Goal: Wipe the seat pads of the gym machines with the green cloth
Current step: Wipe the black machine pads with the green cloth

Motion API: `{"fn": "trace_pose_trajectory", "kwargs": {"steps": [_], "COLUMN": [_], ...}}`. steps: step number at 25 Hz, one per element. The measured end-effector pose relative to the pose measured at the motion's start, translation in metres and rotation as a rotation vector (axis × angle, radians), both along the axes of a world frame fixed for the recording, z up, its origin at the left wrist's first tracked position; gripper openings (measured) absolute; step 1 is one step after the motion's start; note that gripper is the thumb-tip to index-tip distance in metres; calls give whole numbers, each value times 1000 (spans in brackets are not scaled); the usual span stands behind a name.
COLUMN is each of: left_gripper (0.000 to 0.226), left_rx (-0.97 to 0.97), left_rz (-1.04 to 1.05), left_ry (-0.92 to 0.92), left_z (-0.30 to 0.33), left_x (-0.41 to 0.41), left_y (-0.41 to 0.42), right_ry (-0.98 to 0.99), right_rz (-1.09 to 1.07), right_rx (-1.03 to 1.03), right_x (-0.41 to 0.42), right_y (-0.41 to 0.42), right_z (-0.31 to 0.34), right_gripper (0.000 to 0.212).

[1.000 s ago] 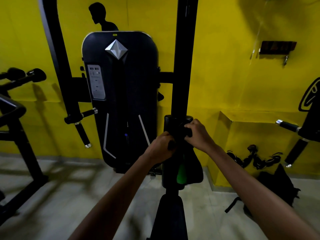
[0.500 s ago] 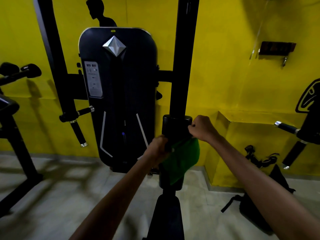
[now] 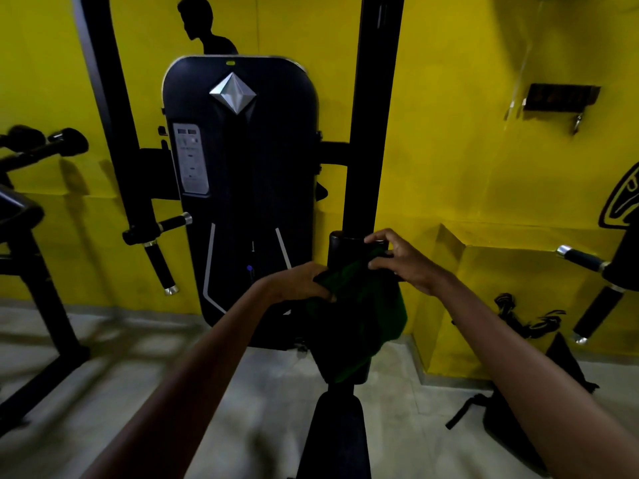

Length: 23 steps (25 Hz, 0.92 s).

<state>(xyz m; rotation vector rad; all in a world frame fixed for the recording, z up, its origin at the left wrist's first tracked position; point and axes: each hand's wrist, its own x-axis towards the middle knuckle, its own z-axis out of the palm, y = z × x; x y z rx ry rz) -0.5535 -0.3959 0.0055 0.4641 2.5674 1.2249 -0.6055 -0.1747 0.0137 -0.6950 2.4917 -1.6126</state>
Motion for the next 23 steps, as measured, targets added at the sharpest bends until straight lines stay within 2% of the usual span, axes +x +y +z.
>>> {"fn": "trace_pose_trajectory", "kwargs": {"steps": [1,3,6,8,9,11,13,14,15,17,20,21,23], "left_gripper": [38,36,38,42,38,33,40,42,42,37,37,43,57], "left_rx": [99,241,348,453,522,693,846,896,927,951,889,877,850], "left_rz": [25,52,36,92,133,247,327,345,361,361,370,418,544], "left_ry": [-66,-153,-69,-8,9,-4,-27,-34,-43,-81,-118,-111,-48], "left_z": [1,-1,-12,-14,-15,-14,-14,-15,-15,-15,-23,-26,-30], "left_x": [3,11,9,10,11,13,11,10,11,14,17,15,15], "left_y": [0,4,10,11,9,5,1,0,0,-2,-9,-9,-8], "right_ry": [-57,-82,2,82,53,-226,-570,-651,-663,-579,-393,-351,-333], "right_rz": [15,44,34,-61,-137,-249,-136,-48,16,9,-141,-146,-35], "right_rx": [-87,-117,-73,-46,-54,-152,-321,-438,-543,-625,-641,-623,-546], "right_x": [1,3,7,11,13,24,42,50,55,50,35,30,33], "right_y": [-1,-5,-17,-18,-14,-4,-4,-9,-14,-24,-27,-24,-23], "right_z": [0,1,10,14,11,-4,-30,-41,-49,-52,-43,-42,-42], "right_gripper": [45,55,59,62,64,68,62,53,47,49,63,68,61]}}
